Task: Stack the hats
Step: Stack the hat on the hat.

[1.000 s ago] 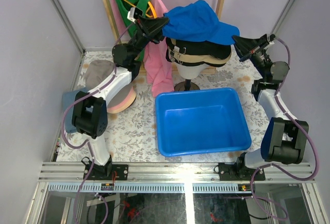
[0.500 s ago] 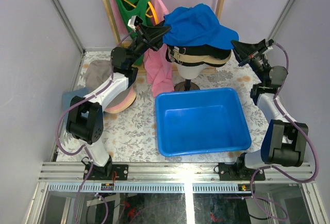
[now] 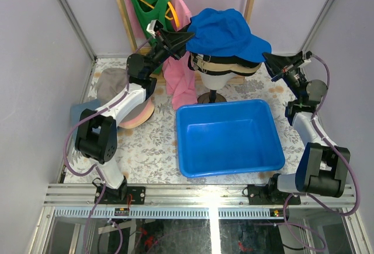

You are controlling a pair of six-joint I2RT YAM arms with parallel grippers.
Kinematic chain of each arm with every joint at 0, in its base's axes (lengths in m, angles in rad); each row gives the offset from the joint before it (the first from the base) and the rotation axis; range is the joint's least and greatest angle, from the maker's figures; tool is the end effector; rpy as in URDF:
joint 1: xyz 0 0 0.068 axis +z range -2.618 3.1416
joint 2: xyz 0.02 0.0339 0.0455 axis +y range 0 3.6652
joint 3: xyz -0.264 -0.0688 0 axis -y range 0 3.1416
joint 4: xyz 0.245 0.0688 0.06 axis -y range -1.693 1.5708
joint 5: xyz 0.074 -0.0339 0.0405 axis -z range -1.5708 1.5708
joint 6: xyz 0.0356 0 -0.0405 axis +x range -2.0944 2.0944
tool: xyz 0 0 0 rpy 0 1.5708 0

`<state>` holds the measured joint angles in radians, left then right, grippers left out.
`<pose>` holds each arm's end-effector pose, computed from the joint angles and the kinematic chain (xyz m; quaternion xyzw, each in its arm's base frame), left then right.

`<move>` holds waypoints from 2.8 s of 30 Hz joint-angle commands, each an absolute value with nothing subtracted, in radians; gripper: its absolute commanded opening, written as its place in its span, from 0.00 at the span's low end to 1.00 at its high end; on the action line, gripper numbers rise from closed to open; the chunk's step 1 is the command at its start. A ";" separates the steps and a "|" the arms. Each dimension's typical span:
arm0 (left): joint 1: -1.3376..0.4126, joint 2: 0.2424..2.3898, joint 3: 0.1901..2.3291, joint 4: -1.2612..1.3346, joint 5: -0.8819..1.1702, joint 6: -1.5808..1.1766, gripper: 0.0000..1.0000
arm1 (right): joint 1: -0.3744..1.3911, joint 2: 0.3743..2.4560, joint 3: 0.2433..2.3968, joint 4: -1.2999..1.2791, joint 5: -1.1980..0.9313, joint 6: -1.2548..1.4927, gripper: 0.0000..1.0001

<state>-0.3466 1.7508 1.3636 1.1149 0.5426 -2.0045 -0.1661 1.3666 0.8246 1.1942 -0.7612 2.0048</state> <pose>0.3651 -0.1514 0.4058 -0.1254 0.4466 -0.8535 0.2373 0.2867 -0.0232 0.3576 0.2087 0.4865 0.7616 0.3736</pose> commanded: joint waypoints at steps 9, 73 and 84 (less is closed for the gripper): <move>-0.367 1.748 1.291 1.224 0.544 -2.062 0.02 | -0.171 1.322 0.788 1.031 -0.898 1.840 0.08; -0.262 1.597 1.389 0.527 0.609 -1.516 0.42 | -0.170 1.337 0.920 0.801 -0.942 1.651 0.09; -0.265 1.626 1.426 0.459 0.607 -1.483 0.43 | -0.171 1.319 0.905 0.715 -0.936 1.582 0.09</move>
<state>-0.2672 1.6238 1.3861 0.4911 0.5793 -1.5146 -0.1799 1.3140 0.9169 0.8413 -0.8337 1.6936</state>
